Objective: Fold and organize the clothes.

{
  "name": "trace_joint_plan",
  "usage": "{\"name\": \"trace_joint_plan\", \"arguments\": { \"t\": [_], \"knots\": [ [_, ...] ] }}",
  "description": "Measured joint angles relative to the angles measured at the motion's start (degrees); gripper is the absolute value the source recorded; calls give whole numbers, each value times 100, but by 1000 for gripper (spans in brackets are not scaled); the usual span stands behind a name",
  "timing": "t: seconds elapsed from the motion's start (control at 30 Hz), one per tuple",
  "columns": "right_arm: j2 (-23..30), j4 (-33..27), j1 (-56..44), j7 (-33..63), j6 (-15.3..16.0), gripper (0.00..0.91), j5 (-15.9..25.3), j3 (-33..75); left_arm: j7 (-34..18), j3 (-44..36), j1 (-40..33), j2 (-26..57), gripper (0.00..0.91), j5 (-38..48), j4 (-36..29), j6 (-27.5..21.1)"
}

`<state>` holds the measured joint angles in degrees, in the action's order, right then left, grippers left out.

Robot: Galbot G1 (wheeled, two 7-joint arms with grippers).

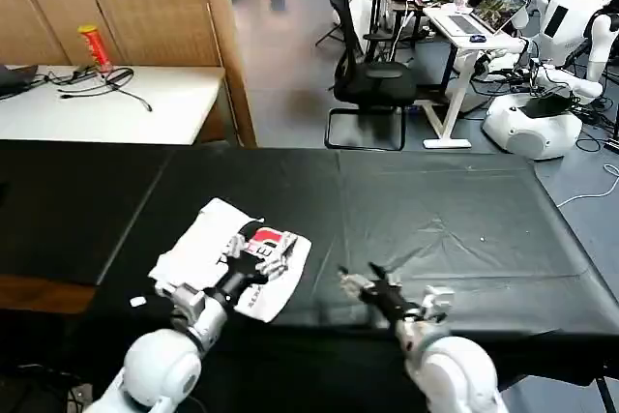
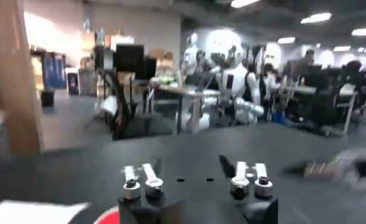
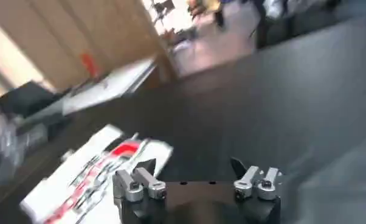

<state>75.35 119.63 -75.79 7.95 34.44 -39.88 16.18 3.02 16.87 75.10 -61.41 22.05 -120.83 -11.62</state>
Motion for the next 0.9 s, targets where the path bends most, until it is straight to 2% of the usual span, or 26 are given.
{"name": "trace_joint_plan", "arguments": {
  "t": [0.23,0.27,0.37,0.4,0.43,0.47,0.63,0.9],
  "knots": [
    [246,-535,360,6,5,878,-3,-798,-42,229,192,36,878,-221,-116,271],
    [262,-587,390,6,-2,819,-4,-858,-52,253,233,26,878,-237,-131,288],
    [290,-728,462,3,-35,556,-2,-988,-88,328,351,3,878,-275,-158,351],
    [296,-764,479,1,-44,215,-2,-1005,-94,352,382,2,878,-277,-165,364],
    [303,-789,491,1,-51,127,-2,-1011,-98,383,414,-1,878,-277,-176,371],
    [307,-811,499,1,-55,78,-2,-1014,-107,421,450,-1,878,-275,-184,380],
    [326,-896,555,18,-60,0,-5,-986,-137,533,553,-8,878,-263,-221,414],
    [335,-1069,765,-26,-10,0,-36,-867,-139,625,695,-27,878,-314,-230,488]
  ]
}}
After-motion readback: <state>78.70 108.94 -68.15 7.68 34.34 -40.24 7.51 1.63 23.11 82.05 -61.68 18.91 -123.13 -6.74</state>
